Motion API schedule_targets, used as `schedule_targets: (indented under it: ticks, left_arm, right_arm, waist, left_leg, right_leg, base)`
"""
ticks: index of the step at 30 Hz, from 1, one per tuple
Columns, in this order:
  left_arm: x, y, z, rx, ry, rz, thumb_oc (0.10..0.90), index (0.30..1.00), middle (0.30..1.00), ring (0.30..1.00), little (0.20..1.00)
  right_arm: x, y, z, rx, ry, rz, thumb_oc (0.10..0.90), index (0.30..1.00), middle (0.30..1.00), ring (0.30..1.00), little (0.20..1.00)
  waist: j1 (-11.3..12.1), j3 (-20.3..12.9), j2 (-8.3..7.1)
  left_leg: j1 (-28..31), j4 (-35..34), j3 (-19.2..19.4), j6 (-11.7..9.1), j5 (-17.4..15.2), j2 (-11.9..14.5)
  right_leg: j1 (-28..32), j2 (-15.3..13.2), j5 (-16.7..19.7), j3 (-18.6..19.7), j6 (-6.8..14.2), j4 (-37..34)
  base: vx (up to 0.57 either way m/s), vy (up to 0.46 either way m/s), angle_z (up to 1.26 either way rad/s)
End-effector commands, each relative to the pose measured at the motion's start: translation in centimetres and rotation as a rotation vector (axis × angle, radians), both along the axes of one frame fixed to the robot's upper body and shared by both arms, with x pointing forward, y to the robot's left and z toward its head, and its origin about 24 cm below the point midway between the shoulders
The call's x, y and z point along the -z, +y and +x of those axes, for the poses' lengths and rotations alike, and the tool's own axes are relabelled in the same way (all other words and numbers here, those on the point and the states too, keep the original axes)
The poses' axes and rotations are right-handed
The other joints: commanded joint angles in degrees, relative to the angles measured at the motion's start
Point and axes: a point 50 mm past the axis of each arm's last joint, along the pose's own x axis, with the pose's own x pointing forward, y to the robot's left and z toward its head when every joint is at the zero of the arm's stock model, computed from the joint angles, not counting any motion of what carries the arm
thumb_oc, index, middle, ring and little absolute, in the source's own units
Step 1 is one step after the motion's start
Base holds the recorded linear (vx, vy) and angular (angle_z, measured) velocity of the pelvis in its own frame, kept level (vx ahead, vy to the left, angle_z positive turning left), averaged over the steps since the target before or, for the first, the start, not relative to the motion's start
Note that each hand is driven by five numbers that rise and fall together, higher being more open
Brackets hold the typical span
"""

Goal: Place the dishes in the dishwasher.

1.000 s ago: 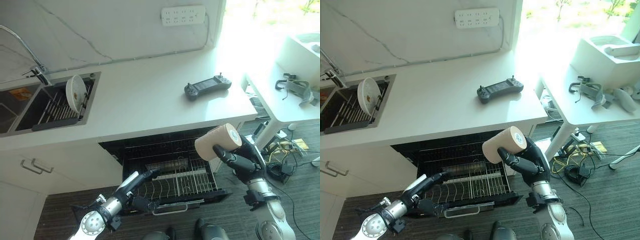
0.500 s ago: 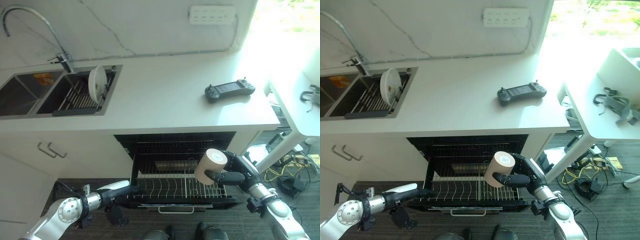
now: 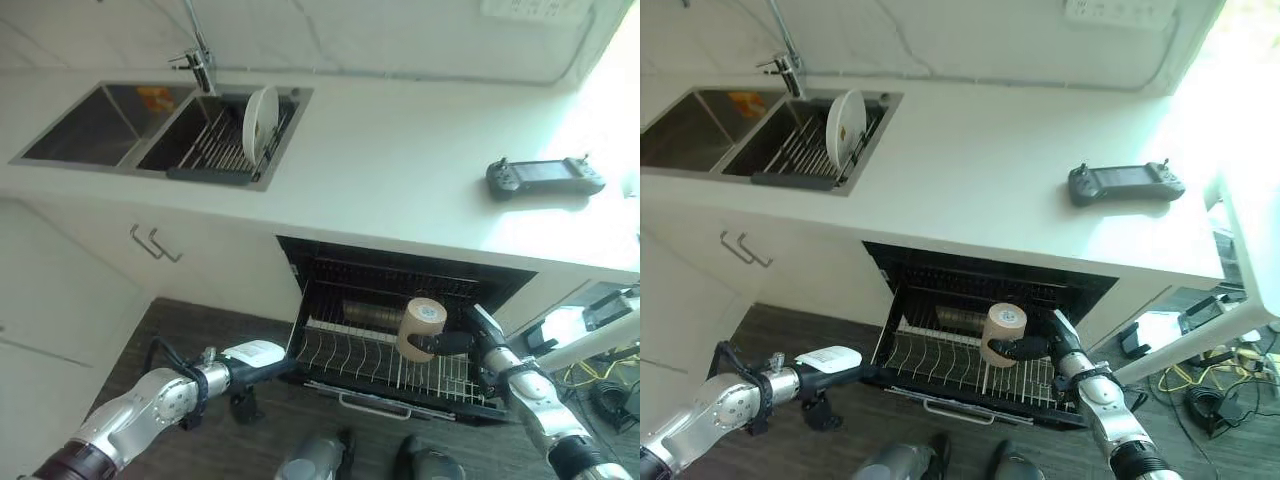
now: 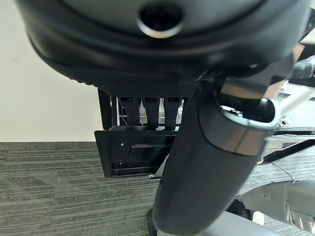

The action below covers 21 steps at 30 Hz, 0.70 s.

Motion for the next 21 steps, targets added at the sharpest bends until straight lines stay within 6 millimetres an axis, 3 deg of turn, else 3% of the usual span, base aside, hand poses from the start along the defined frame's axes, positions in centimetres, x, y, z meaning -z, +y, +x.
schedule_targets:
  ticks: [1,18,21]
  left_arm:
    - [-1.3,-1.0,-0.3,0.047,-0.082,-0.047,0.800,0.900,0.900,0.900,0.900]
    - [-0.6,-1.9,0.0,0.003,-0.122,-0.112,0.800,0.900,0.900,0.900,0.900]
    - [-0.9,-2.3,0.5,-0.006,-0.148,-0.148,0.800,0.900,0.900,0.900,0.900]
  right_arm:
    - [-5.2,-0.9,2.8,0.016,-0.255,-0.021,0.400,0.300,0.300,0.300,0.300]
    - [-2.7,-3.9,1.9,0.150,-0.127,-0.151,0.400,0.300,0.300,0.300,0.300]
    - [-2.0,-4.8,1.5,0.163,-0.074,-0.196,0.400,0.300,0.300,0.300,0.300]
  waist:
    - [-0.93,-0.15,0.23]
    - [-3.26,3.92,3.17]
    - [-4.06,4.84,4.34]
  left_leg:
    - [1.00,0.67,3.08,-1.73,-2.18,4.95]
    - [-1.25,0.67,3.49,-1.67,-1.38,4.23]
    - [-2.14,0.67,4.03,-1.94,-1.27,4.18]
  right_leg:
    - [4.69,0.73,-6.38,1.65,2.41,0.30]
    - [1.08,0.63,-7.55,3.80,1.59,3.39]
    - [0.07,0.56,-7.64,4.41,1.39,3.35]
  base:
    - [0.04,0.035,0.01]
    - [-0.02,0.011,0.00]
    - [-0.07,0.047,-0.12]
